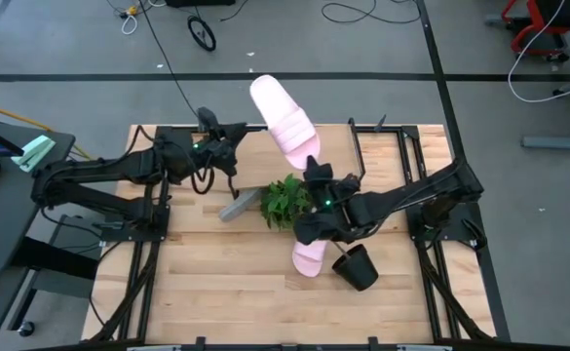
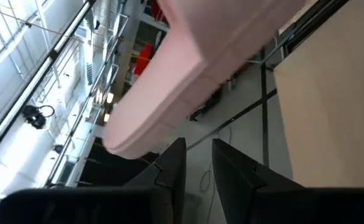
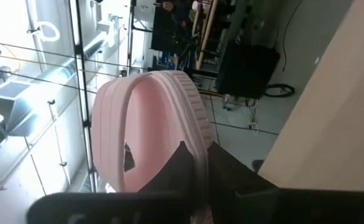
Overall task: Pick and place slides into the shelf
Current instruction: Put the top pink slides on the shelf
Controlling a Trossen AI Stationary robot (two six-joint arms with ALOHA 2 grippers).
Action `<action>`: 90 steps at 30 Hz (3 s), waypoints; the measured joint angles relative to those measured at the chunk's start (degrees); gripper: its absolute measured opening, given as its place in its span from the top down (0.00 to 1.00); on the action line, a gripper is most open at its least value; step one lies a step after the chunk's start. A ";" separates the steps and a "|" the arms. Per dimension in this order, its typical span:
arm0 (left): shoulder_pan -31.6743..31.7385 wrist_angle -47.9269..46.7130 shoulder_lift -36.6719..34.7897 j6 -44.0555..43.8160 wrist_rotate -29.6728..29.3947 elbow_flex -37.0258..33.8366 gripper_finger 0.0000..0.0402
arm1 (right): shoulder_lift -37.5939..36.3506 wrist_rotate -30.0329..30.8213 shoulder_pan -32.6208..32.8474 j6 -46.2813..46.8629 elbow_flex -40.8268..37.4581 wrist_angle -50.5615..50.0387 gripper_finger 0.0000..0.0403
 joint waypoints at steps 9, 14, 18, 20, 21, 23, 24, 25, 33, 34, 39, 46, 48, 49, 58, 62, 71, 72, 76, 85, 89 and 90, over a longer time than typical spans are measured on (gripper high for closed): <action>3.72 0.86 -2.09 0.00 0.01 0.07 0.78 | 4.31 0.15 0.36 0.05 0.03 6.69 0.93; 5.54 0.72 -3.38 0.13 -0.02 0.04 0.80 | 7.77 -0.22 0.31 0.21 -0.04 10.24 0.93; 6.73 0.91 -4.35 0.08 0.40 0.07 0.81 | 8.16 0.45 0.28 0.30 0.00 11.67 0.93; 7.47 0.34 -5.02 0.16 0.79 0.02 0.80 | 8.69 0.25 0.32 0.32 -0.02 14.02 0.93; 7.77 0.72 -5.14 0.16 0.84 0.02 0.80 | 9.16 0.23 0.42 0.40 -0.02 16.90 0.93; 8.31 0.58 -5.52 -0.07 1.15 0.07 0.79 | 9.82 0.31 0.81 0.56 0.00 21.01 0.94; 8.54 0.51 -5.61 -0.02 1.20 0.07 0.79 | 10.24 0.27 0.81 0.66 0.00 22.46 0.94; 8.69 0.77 -5.61 0.01 1.27 0.07 0.79 | 10.69 0.26 0.83 0.75 0.00 23.61 0.94; 9.20 0.62 -5.81 1.53 1.86 0.07 0.80 | 12.06 -0.03 -1.14 0.89 -1.18 25.88 0.94; 9.21 0.64 -5.81 2.26 1.91 0.07 0.80 | 11.64 0.00 -2.05 0.86 -2.31 26.49 0.94; 9.22 0.61 -5.88 3.06 2.00 0.07 0.82 | 8.67 0.52 -5.47 0.91 -9.53 33.84 0.94; 9.22 0.64 -5.99 3.14 2.01 0.07 0.80 | 3.95 0.17 -5.26 0.96 -21.20 43.04 0.94; 9.22 0.69 -5.99 3.11 2.03 0.07 0.80 | 2.46 0.25 -4.94 0.50 -23.08 42.75 0.94; 9.22 0.64 -5.99 2.98 2.02 0.06 0.81 | 1.82 0.19 -4.88 0.43 -23.89 42.64 0.94; 9.21 0.71 -5.92 2.12 4.27 0.07 0.83 | -5.56 0.08 -4.94 -2.54 -31.17 39.11 0.94; 9.22 0.71 -5.92 2.07 4.24 0.04 0.83 | -8.12 0.21 -3.96 -2.68 -34.42 39.04 0.94; 9.19 0.69 -5.90 1.35 4.24 0.04 0.83 | -12.25 0.13 -2.54 -5.54 -38.38 38.57 0.94; 9.19 0.71 -5.90 0.82 4.24 0.04 0.83 | -12.35 0.15 -2.54 -5.38 -38.62 38.34 0.94; 9.19 0.71 -5.90 -0.68 4.18 0.04 0.85 | -12.69 -0.02 -3.29 -2.86 -37.78 38.53 0.94; 9.19 0.62 -5.90 -0.55 4.10 0.04 0.83 | -21.85 0.35 -8.31 -14.49 -37.38 31.68 0.94; 9.19 0.62 -5.90 -0.70 3.76 0.04 0.84 | -25.49 0.43 -9.66 -20.51 -37.35 31.26 0.94; 9.19 0.62 -5.90 -0.99 3.72 0.04 0.85 | -26.12 0.38 -9.72 -21.02 -37.35 30.68 0.94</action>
